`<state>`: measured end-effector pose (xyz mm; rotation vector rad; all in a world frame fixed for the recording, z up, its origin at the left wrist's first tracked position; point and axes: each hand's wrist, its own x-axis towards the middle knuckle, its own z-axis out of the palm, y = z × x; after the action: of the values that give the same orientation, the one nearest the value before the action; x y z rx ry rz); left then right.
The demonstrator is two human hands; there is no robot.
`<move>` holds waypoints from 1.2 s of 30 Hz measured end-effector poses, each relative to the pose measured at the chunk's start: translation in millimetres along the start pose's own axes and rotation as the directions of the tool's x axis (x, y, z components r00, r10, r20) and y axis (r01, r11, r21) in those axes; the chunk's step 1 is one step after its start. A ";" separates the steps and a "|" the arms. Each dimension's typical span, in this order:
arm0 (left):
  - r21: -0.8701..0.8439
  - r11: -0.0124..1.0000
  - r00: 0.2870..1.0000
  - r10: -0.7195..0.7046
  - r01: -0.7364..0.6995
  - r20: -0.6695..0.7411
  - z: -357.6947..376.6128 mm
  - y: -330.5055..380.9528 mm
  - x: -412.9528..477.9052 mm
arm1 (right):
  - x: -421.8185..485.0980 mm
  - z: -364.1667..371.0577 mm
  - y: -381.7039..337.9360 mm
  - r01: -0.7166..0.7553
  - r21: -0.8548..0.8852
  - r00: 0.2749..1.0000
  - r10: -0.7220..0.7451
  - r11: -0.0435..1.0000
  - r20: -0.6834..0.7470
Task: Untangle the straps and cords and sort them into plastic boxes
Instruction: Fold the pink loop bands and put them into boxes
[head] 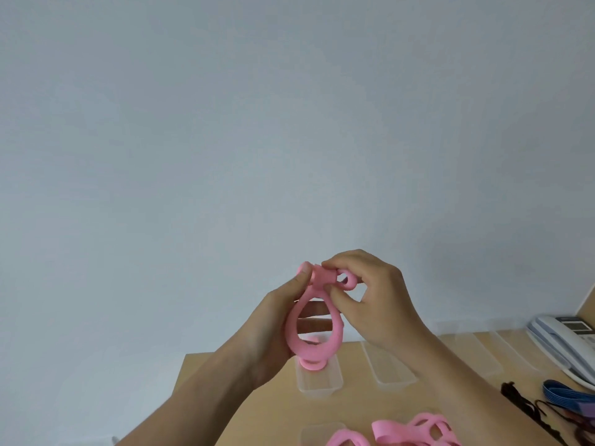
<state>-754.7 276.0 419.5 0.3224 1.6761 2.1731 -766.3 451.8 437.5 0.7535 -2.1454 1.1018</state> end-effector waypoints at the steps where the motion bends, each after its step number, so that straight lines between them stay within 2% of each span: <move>1: -0.072 0.997 0.999 -0.014 0.016 0.030 -1.5 0.2 0.2 | -2.7 4.9 -0.5 0.028 -0.025 0.999 -0.028 0.999 -0.021; 4: -0.139 0.990 0.995 -0.020 0.034 0.102 -6.3 -0.7 -0.2 | -11.6 19.0 -2.1 0.043 -0.113 0.998 -0.048 0.993 -0.039; 9: -0.104 0.993 0.998 -0.053 0.058 0.047 -26.5 -8.0 -4.1 | -19.3 28.6 -6.1 -0.010 -0.071 0.999 0.014 0.997 0.050; 11: -0.141 0.986 0.996 -0.084 0.089 0.037 -30.8 -11.9 -6.1 | -18.3 28.0 -4.5 -0.120 -0.035 0.985 0.124 0.992 0.123; 13: -0.130 0.984 0.992 -0.118 0.122 0.037 -37.9 -16.2 -8.4 | -20.6 32.6 -3.7 -0.266 -0.044 0.929 0.268 0.963 0.255; 15: -0.132 0.977 0.986 -0.159 0.165 0.053 -45.8 -24.7 -11.0 | -30.4 41.0 -3.3 -0.276 -0.088 0.903 0.290 0.957 0.316; 20: -0.232 0.943 0.971 -0.227 0.237 0.070 -59.2 -55.1 -19.2 | -62.5 67.6 -9.9 -0.280 -0.094 0.936 0.294 0.955 0.195; 26: -0.374 0.906 0.967 -0.243 0.198 -0.078 -63.2 -100.0 -24.6 | -93.6 100.2 2.9 -0.241 -0.186 0.966 0.254 0.952 0.047; 28: -0.402 0.895 0.952 -0.270 0.194 -0.143 -66.4 -115.7 -21.9 | -100.9 109.4 12.0 -0.238 -0.210 0.966 0.253 0.948 0.047; 32: -0.472 0.851 0.943 -0.314 0.229 -0.109 -71.7 -138.3 -8.6 | -119.1 117.8 33.8 -0.222 -0.197 0.943 0.262 0.955 0.207; 36: -0.611 0.730 0.897 -0.437 0.306 -0.073 -71.5 -160.7 11.6 | -135.4 117.0 70.1 -0.300 -0.228 0.814 0.373 0.926 0.446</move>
<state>-769.1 253.5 245.2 -0.4078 0.9447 2.3119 -757.2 415.7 248.9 0.6389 -2.8443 0.9784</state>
